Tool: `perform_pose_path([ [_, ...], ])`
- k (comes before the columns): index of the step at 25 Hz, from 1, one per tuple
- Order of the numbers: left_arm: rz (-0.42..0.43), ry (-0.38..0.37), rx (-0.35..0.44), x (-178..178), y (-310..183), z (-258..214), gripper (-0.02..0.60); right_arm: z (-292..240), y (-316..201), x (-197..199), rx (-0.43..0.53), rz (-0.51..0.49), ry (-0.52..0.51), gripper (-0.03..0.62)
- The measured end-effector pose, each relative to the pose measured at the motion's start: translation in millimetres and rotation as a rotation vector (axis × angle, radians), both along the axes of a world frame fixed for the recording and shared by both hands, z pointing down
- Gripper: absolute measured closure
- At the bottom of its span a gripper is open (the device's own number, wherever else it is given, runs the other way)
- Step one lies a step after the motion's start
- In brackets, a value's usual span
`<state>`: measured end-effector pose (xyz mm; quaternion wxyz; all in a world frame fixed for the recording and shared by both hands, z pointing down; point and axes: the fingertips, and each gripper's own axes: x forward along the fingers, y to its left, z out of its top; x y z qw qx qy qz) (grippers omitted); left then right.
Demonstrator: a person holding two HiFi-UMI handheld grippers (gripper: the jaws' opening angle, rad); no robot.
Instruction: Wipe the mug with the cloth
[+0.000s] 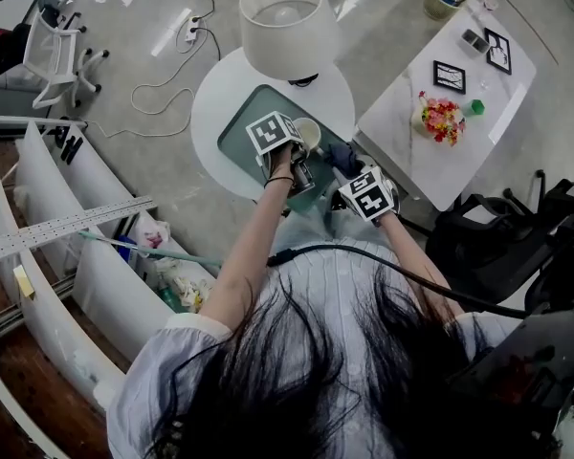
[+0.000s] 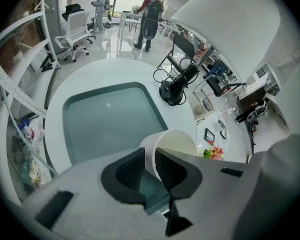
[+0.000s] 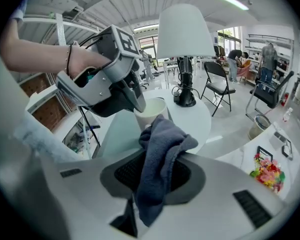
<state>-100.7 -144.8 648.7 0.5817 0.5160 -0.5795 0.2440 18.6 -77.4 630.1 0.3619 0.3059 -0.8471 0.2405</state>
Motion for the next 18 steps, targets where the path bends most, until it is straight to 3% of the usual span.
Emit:
perform_pose_path([
  [5, 0.153, -0.136, 0.128, -2.4, -9.6, -22.4, 0.523, -6.3, -6.7, 7.2, 0.033, 0.024, -0.012, 0.500],
  [7, 0.185, -0.153, 0.172, -2.5, -10.6, -34.2, 0.523, -10.5, -7.8, 9.2, 0.032, 0.032, -0.015, 0.500],
  [14, 0.238, -0.092, 0.270, 8.3, 8.7, -64.2, 0.525, -31.7, -9.6, 15.5, 0.033, 0.063, -0.067, 0.500],
  [18, 0.288, -0.003, 0.366, 23.7, 25.7, -83.6, 0.526, -45.8, -7.0, 14.1, 0.031, 0.062, -0.109, 0.500],
])
